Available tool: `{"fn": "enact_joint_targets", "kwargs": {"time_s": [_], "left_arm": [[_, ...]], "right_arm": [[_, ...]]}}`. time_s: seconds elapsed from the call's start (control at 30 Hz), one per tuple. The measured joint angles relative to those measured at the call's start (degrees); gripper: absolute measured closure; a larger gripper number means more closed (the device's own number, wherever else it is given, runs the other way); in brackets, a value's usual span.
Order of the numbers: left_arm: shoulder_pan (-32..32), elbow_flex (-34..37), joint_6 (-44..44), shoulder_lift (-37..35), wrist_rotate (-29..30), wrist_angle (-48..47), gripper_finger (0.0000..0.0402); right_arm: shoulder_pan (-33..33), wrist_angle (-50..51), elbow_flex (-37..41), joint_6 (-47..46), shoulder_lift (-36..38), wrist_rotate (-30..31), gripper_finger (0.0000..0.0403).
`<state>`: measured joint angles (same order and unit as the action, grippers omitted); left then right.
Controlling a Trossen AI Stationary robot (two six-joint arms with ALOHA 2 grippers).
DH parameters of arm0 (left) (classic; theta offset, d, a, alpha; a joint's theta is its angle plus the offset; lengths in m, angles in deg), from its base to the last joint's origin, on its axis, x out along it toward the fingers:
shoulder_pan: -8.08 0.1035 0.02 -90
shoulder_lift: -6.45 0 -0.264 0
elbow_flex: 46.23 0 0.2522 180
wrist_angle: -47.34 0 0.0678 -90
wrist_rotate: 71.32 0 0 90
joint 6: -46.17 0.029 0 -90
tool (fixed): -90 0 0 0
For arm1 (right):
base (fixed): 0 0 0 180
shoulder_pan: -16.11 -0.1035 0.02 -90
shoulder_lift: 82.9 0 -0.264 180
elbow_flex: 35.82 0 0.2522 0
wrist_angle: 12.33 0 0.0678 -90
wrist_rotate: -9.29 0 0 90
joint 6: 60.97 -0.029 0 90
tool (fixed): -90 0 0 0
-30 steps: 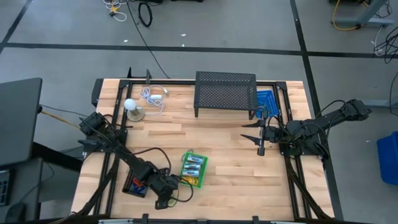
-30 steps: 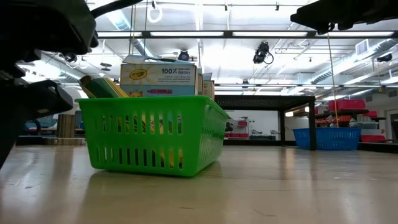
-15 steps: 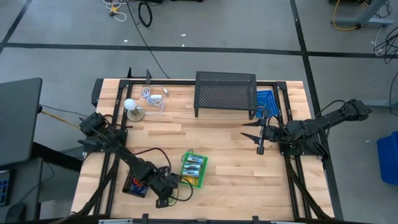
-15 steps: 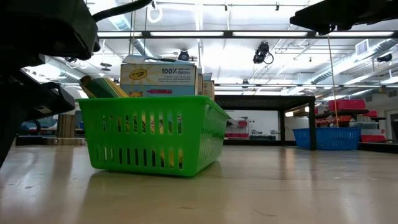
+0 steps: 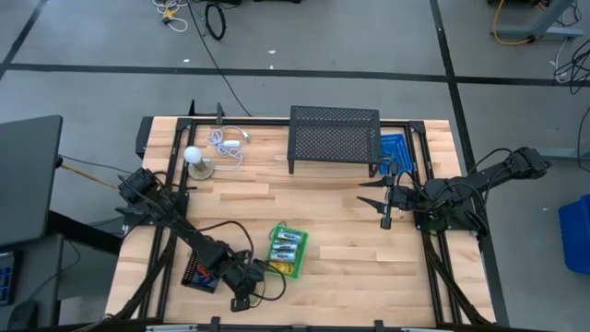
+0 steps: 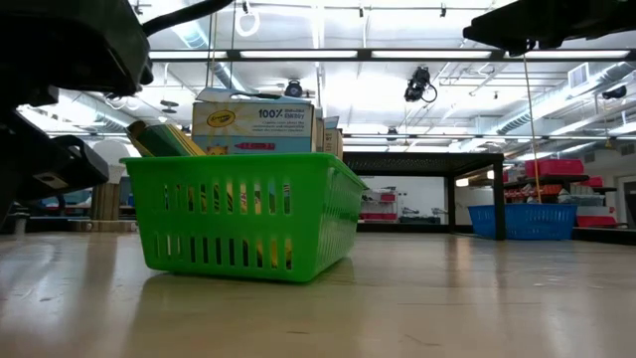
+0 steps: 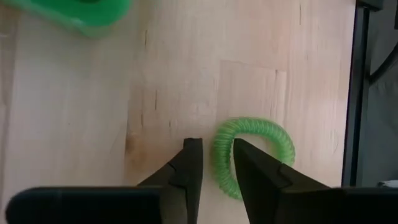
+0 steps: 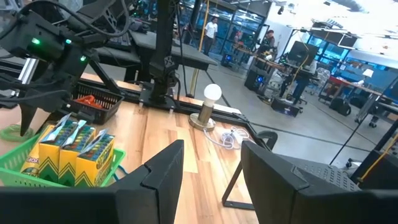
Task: Pick & Place Office Desk Supplies
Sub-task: Put the green spring keychain into the black bin
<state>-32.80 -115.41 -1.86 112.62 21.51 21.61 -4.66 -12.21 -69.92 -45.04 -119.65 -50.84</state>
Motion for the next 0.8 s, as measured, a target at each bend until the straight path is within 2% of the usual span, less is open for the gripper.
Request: {"fn": "enact_joint_targets", "kwargs": {"time_s": [0.13,0.3,0.53,0.8], "left_arm": [[-0.02,0.00,1.13,0.07,0.97,-0.53,0.0323],[-0.04,-0.02,2.74,0.07,2.35,-0.90,0.0386],[-0.06,0.13,4.18,-0.92,4.03,-1.71,0.0393],[-0.04,0.26,3.87,-3.75,6.70,-6.75,0.0393]], "right_arm": [[0.00,-0.01,0.00,0.01,0.01,0.00,0.0231],[0.00,0.01,-0.01,0.00,0.01,1.22,0.0231],[0.00,-0.02,0.00,-0.01,0.01,1.26,0.0231],[0.00,-0.05,0.00,-0.20,0.00,1.27,0.0231]]}}
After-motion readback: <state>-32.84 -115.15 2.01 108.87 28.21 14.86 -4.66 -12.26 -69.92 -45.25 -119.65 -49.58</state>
